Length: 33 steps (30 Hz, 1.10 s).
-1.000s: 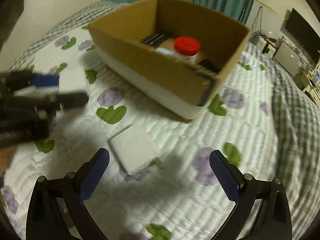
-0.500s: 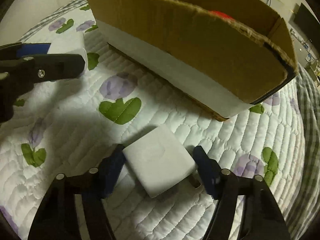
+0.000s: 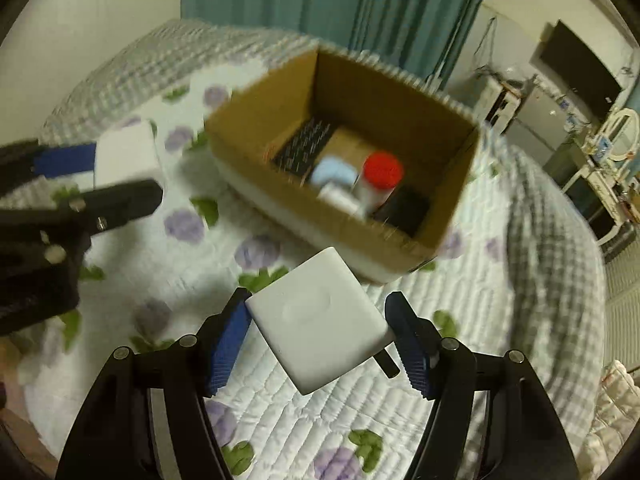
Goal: Organize rigid objects
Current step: 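Carry both white chargers into the box and release them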
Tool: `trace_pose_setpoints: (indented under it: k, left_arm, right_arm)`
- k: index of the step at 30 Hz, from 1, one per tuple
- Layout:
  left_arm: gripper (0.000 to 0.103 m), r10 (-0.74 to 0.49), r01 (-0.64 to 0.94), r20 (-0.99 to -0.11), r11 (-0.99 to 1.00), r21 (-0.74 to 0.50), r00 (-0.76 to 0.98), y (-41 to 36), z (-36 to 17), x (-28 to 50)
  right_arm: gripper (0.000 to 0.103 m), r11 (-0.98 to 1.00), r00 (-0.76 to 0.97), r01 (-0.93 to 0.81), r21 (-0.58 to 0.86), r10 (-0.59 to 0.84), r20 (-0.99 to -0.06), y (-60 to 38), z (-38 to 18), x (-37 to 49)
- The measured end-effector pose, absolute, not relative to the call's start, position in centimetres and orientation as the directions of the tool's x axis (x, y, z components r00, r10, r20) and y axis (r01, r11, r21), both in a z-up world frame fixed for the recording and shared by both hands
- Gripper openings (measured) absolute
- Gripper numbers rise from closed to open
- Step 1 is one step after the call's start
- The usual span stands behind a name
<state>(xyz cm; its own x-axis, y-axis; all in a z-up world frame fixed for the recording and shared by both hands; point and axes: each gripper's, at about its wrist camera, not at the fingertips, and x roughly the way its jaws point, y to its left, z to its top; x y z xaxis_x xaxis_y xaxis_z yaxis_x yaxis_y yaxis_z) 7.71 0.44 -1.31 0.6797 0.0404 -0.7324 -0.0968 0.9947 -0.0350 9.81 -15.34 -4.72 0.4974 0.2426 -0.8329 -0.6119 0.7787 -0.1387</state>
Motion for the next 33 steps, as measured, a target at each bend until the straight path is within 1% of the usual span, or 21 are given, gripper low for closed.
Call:
trace_pose_setpoints:
  k: [3, 6, 11, 15, 21, 27, 33]
  left_arm:
    - [0.061, 0.04, -0.09, -0.706, 0.995, -0.034, 0.707, 0.9, 0.5, 7.7]
    - [0.061, 0.069, -0.087, -0.688, 0.996, 0.009, 0.722, 1.2, 2.1, 8.3]
    - [0.061, 0.085, -0.077, -0.663, 0.996, 0.041, 0.744, 1.8, 3.6, 10.9]
    - [0.061, 0.071, -0.058, -0.649, 0.997, 0.042, 0.757, 2.1, 3.5, 13.9]
    - [0.061, 0.037, -0.014, -0.67, 0.999, 0.039, 0.741, 2.1, 1.2, 19.2]
    - [0.061, 0.015, 0.012, -0.716, 0.999, 0.033, 0.698, 1.5, -3.4, 23.8]
    - [0.061, 0.001, 0.031, -0.738, 0.999, 0.03, 0.675, 1.3, -6.6, 26.0]
  right_arm:
    - [0.068, 0.796, 0.54, -0.589, -0.138, 0.261, -0.8, -15.7, -0.9, 9.5]
    - [0.068, 0.81, 0.58, -0.569, -0.141, 0.274, -0.767, -15.7, 2.5, 9.7]
    - [0.068, 0.839, 0.634, -0.529, -0.126, 0.292, -0.717, -14.5, 7.4, 12.6]
    - [0.068, 0.851, 0.64, -0.515, -0.104, 0.301, -0.707, -13.8, 8.1, 14.8]
    - [0.068, 0.868, 0.623, -0.494, -0.061, 0.304, -0.721, -13.2, 5.9, 20.4]
    - [0.068, 0.89, 0.586, -0.455, -0.02, 0.282, -0.759, -13.2, 0.2, 26.4]
    - [0.068, 0.894, 0.551, -0.448, -0.013, 0.265, -0.791, -13.0, -4.3, 30.1]
